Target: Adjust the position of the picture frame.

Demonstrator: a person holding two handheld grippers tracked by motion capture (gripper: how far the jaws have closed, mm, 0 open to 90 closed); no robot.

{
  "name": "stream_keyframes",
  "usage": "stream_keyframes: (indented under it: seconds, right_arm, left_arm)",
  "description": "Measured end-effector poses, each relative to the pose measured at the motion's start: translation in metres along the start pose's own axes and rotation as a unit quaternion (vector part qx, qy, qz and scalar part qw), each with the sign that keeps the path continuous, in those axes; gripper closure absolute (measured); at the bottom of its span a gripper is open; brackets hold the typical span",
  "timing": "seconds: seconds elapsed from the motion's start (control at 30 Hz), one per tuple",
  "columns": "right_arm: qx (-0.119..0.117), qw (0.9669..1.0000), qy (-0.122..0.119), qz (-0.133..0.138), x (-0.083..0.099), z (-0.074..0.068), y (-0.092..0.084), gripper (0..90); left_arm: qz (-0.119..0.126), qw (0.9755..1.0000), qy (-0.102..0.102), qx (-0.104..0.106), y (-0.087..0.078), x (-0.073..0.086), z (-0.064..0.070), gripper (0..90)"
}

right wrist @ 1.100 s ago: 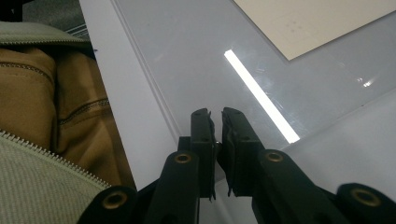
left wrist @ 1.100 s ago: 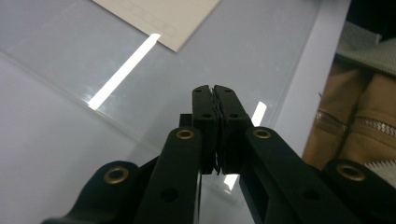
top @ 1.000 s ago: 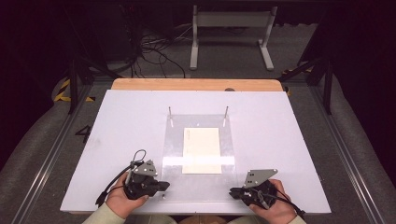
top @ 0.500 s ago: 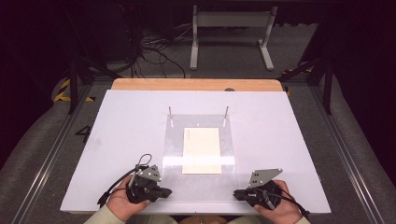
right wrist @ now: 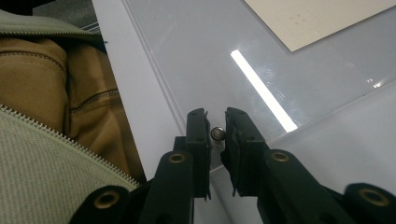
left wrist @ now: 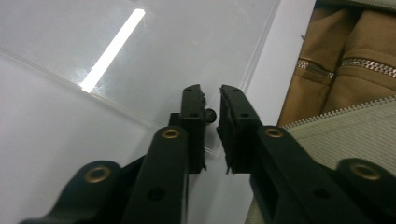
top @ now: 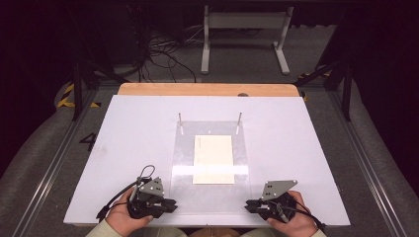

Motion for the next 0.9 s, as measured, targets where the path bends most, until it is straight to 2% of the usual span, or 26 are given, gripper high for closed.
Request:
stream_keyframes:
  seconds: [0.13,0.33,0.53,0.83,0.87,0.9]
  right_arm:
    - [-0.002,1.0,0.0,-0.007,0.0,-0.001,-0.001,82.6]
    - [-0.017,0.9998,-0.004,-0.014,0.001,-0.005,-0.003,82.7]
    - [-0.028,0.9994,-0.006,-0.018,0.002,-0.009,-0.005,82.7]
    - [-0.044,0.9987,-0.004,-0.024,0.003,-0.012,-0.007,82.3]
    - [-0.047,0.9986,-0.003,-0.022,0.003,-0.012,-0.007,80.6]
    - [-0.05,0.9986,-0.004,-0.02,0.004,-0.012,-0.007,78.0]
  left_arm:
    - [-0.008,0.9999,0.013,-0.003,0.0,0.0,0.003,82.4]
    - [-0.017,0.9998,0.008,0.008,-0.001,0.001,0.005,82.3]
    - [-0.028,0.9992,0.019,0.022,0.0,0.001,0.009,82.3]
    - [-0.035,0.9985,0.029,0.029,0.001,0.001,0.013,81.5]
    - [-0.035,0.9985,0.027,0.032,0.001,0.001,0.013,81.5]
    - [-0.035,0.9981,0.028,0.043,0.001,0.0,0.012,78.5]
Point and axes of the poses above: each handheld gripper's, and its own axes: y roughly forward along the jaws, x roughly out of its underside, z roughly to its right, the point moved 3 cm from there along y, roughly forward along the jaws, and after that the axes turned 7 degrees about -y, right-handed, at the moved point
